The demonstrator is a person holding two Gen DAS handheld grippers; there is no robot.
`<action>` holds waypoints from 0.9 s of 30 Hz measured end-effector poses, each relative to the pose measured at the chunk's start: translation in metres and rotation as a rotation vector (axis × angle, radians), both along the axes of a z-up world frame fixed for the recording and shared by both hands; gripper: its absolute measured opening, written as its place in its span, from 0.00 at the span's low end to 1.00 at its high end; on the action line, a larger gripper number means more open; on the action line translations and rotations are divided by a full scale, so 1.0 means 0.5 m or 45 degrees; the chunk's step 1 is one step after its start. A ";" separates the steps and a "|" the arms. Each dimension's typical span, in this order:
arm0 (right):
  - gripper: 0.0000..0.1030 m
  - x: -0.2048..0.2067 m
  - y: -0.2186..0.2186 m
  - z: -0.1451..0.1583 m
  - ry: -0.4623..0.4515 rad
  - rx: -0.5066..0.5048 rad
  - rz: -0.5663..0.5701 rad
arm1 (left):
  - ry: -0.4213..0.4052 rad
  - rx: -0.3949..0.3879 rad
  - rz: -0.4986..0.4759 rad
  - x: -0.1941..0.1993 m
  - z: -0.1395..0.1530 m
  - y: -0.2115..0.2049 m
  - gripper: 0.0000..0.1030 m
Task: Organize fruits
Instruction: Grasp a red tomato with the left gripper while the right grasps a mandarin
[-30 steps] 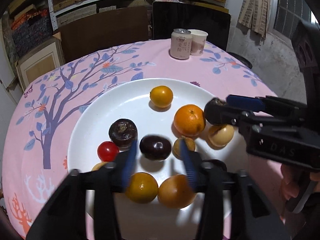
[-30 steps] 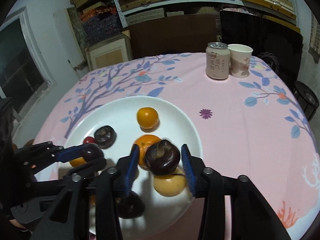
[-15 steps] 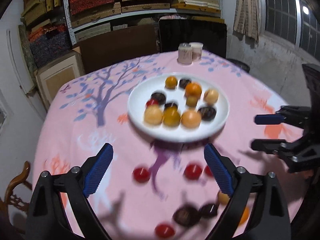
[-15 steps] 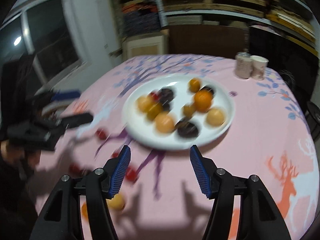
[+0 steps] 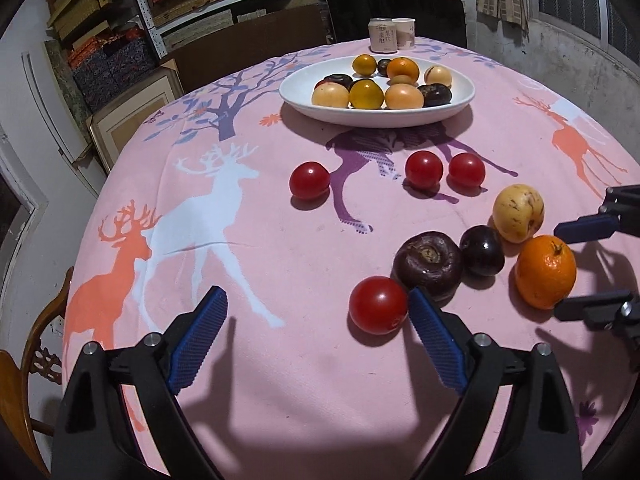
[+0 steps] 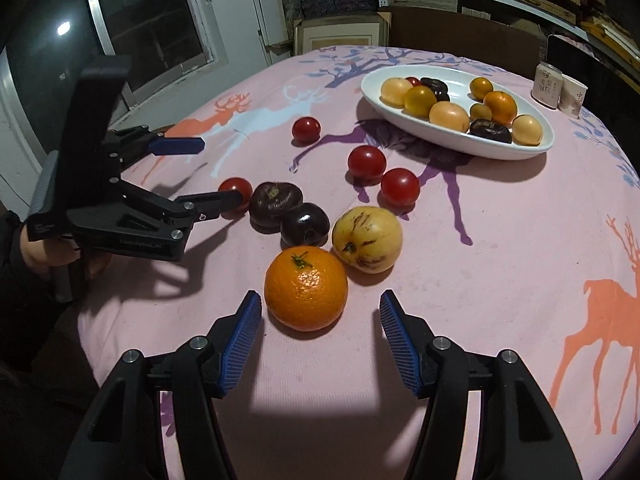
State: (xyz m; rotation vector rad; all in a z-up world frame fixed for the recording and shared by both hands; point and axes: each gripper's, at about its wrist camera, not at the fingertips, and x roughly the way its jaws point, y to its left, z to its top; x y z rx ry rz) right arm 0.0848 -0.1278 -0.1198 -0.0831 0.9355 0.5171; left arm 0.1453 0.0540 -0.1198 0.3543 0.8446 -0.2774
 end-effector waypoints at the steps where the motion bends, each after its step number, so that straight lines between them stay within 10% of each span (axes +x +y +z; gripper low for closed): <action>1: 0.60 0.002 0.003 -0.003 0.005 0.001 -0.002 | 0.014 -0.005 0.005 0.001 -0.006 -0.002 0.87; 15: 0.44 0.020 0.001 -0.015 0.048 0.096 -0.018 | 0.115 -0.082 -0.016 -0.006 -0.020 -0.022 0.47; 27: 0.43 0.008 -0.020 -0.002 0.010 0.136 -0.033 | 0.079 -0.113 -0.029 -0.035 0.004 -0.018 0.33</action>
